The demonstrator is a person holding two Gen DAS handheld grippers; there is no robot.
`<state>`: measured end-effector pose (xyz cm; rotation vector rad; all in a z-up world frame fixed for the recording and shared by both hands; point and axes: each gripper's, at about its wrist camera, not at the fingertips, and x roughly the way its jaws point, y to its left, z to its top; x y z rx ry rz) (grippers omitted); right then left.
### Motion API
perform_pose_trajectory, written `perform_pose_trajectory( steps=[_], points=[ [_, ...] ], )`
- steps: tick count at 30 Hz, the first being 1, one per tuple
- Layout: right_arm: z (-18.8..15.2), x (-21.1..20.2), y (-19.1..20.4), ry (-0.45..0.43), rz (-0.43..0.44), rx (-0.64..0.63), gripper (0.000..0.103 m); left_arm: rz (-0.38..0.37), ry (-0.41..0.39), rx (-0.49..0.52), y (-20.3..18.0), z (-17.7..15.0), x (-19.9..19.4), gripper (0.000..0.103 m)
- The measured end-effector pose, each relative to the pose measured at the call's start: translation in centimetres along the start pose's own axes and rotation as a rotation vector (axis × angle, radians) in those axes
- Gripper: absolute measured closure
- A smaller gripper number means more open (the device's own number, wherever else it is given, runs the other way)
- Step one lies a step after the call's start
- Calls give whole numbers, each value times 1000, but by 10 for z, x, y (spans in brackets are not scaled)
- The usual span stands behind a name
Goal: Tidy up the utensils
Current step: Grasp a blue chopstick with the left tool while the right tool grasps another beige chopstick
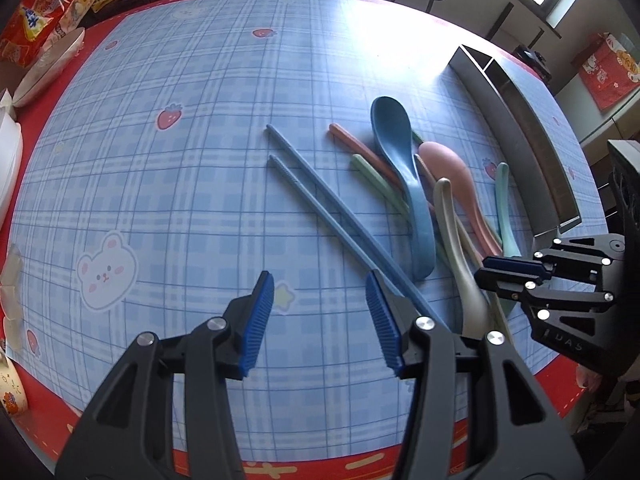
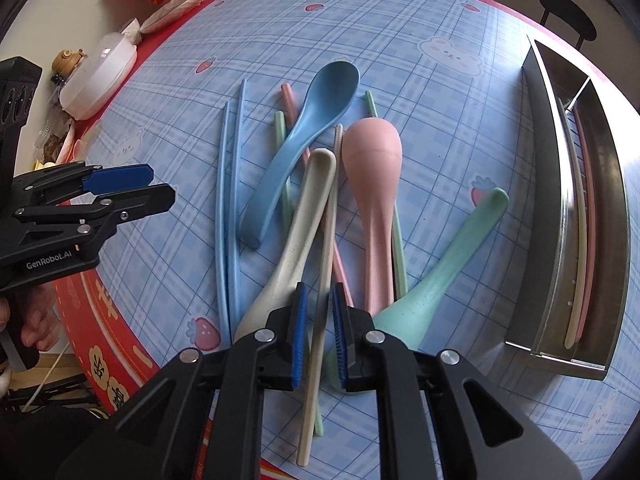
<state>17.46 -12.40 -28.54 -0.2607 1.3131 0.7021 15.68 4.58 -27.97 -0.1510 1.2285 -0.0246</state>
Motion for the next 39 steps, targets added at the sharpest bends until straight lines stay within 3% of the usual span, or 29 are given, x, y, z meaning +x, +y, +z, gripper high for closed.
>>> perform_pose_trajectory(
  steps=[11, 26, 27, 28, 29, 31, 39],
  points=[
    [-6, -3, -10, -15, 36, 21, 96, 60, 44, 97, -33, 2, 24, 48],
    [-6, -4, -13, -14, 44, 31, 96, 110, 70, 150, -39, 1, 33, 45],
    [-6, -4, -12, -15, 43, 31, 96, 109, 72, 145, -36, 1, 32, 48],
    [-6, -4, -13, -15, 44, 32, 96, 114, 73, 144, -33, -1, 32, 59],
    [-6, -4, -13, -15, 44, 32, 96, 117, 79, 146, -31, -1, 30, 78],
    [-6, -4, -13, -15, 45, 34, 96, 124, 93, 139, -25, 0, 28, 88],
    [-6, -2, -12, -7, 43, 38, 96, 76, 85, 73, 9, 4, 27, 92]
  ],
)
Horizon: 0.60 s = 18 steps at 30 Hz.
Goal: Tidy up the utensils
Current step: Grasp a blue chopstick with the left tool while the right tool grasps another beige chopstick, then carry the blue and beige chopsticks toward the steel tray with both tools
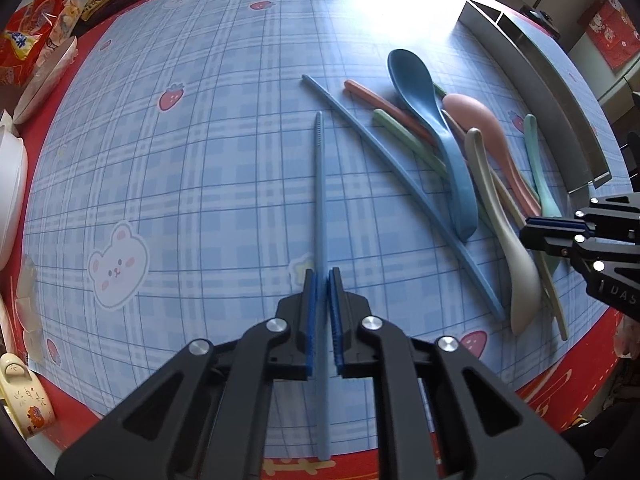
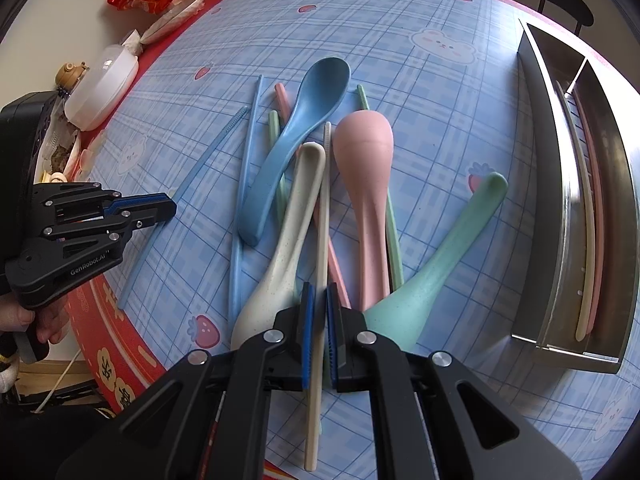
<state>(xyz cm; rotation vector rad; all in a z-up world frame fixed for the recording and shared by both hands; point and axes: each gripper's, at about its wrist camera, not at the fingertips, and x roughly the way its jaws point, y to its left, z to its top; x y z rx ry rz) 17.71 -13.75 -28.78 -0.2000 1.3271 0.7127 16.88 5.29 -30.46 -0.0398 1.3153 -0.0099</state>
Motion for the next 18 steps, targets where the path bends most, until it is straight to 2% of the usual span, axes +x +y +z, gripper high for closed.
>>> perform_pose_trajectory(
  steps=[2, 7, 14, 18],
  points=[
    [0, 1, 0, 7, -3, 3, 96, -11, 2, 5, 5, -1, -1, 90],
    [0, 2, 1, 13, -13, 1, 96, 23, -8, 54, 11, -18, -6, 87],
    [6, 5, 8, 43, -54, -9, 96, -8, -66, 63, 23, -50, -13, 87],
    [7, 7, 14, 52, -87, -23, 96, 1, -128, 63, 24, -68, -16, 88]
  ],
)
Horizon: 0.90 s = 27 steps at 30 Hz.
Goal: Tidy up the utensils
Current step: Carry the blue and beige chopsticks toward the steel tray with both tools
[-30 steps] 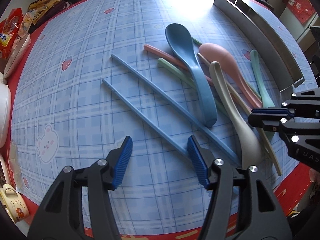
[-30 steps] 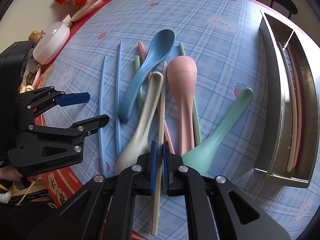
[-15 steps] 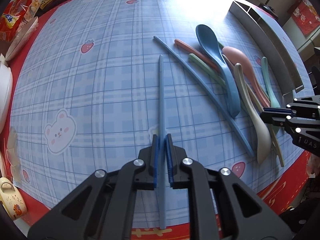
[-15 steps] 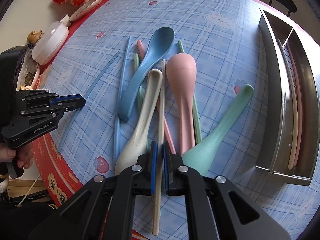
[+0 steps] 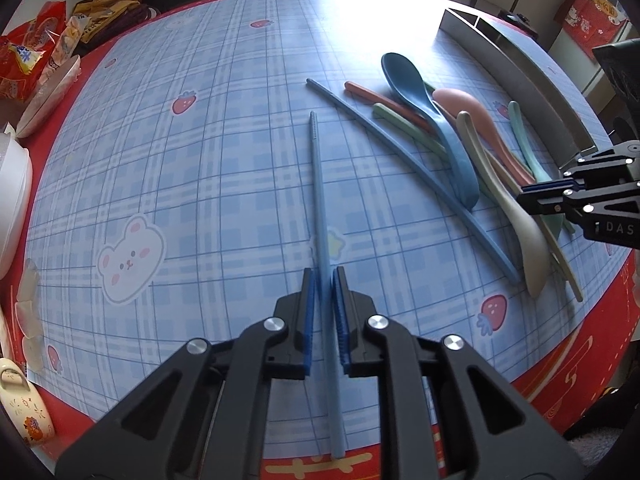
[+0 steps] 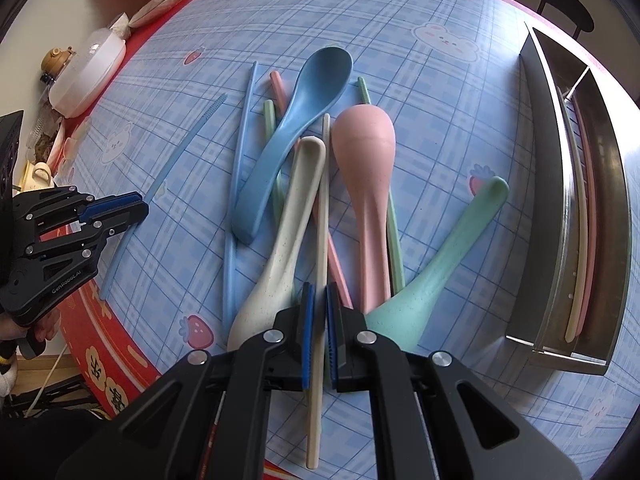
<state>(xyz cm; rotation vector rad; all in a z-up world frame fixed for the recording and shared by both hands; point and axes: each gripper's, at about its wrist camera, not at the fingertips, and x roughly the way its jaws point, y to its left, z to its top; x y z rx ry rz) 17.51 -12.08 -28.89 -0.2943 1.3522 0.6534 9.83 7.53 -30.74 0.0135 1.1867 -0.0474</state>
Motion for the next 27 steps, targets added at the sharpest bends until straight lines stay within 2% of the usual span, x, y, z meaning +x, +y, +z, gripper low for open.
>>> perform_pose_trajectory(
  steps=[4, 7, 12, 21, 27],
  points=[
    [1, 0, 4, -6, -23, -4, 96, 18, -38, -50, -5, -8, -4, 88],
    [-2, -1, 4, -24, -25, -7, 97, 21, -42, -92, -5, -9, -6, 92],
    [-5, -5, 0, -33, -2, 0, 97, -44, -7, -159, 11, -4, -6, 93],
    [-7, -24, -5, -65, 12, -9, 97, -22, -14, -143, 28, 2, -28, 93],
    [-8, -34, -10, -82, 19, 9, 97, -13, -33, -158, 27, 17, -38, 93]
  ],
)
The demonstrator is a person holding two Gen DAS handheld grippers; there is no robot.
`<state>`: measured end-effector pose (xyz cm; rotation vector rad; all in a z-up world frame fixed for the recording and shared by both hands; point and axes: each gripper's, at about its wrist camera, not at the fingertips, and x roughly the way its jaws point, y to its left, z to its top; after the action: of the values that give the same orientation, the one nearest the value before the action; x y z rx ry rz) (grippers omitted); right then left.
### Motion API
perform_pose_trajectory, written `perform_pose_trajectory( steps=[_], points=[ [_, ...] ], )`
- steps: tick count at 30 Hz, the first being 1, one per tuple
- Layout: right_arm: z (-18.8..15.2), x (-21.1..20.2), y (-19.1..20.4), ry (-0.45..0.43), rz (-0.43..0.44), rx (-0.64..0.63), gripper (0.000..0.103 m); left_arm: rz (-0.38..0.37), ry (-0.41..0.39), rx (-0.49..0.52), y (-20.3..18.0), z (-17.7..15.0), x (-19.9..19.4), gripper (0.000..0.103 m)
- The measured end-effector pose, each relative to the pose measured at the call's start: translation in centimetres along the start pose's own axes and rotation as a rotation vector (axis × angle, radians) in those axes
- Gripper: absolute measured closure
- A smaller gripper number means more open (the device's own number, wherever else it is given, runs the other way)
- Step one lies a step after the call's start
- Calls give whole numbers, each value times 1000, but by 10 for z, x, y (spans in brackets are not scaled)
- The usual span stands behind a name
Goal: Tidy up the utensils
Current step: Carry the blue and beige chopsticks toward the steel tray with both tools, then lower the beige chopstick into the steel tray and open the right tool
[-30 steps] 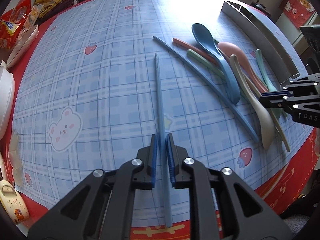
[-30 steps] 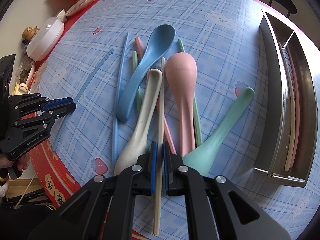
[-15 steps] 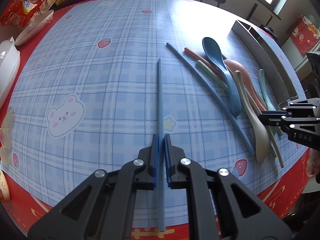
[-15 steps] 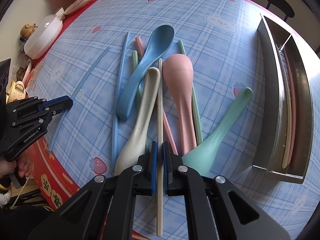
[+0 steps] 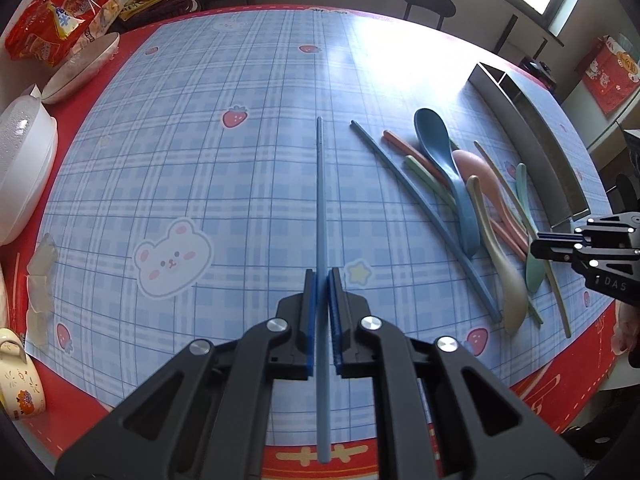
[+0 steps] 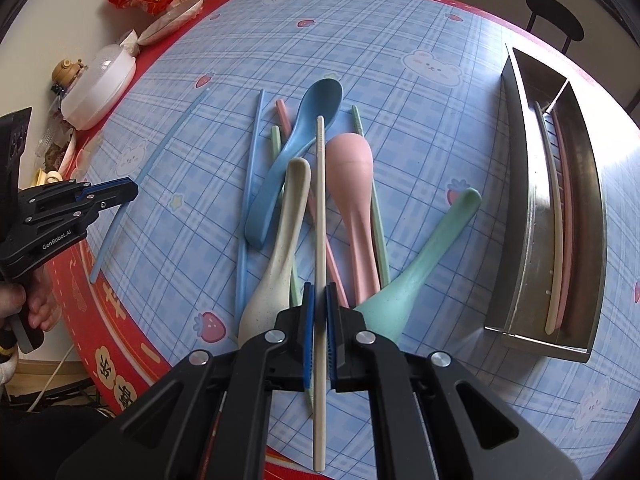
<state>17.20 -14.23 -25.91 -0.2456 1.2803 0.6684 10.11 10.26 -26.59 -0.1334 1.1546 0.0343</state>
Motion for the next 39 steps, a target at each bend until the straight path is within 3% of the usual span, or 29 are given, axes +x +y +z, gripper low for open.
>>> perform_pose_trajectory(
  steps=[13, 20, 27, 39],
  points=[
    [-2, -41, -42, -36, -53, 34, 97, -63, -17, 52, -41, 55, -13, 93],
    [9, -63, -85, -63, -124, 65, 97, -121, -59, 151, -100, 101, -15, 93],
    [20, -71, -127, -72, -158, 121, 97, -203, -52, 180, -159, 146, 0, 93],
    [51, -65, -178, -76, -142, 231, 97, -412, 48, 15, -231, 204, 65, 93]
  ],
)
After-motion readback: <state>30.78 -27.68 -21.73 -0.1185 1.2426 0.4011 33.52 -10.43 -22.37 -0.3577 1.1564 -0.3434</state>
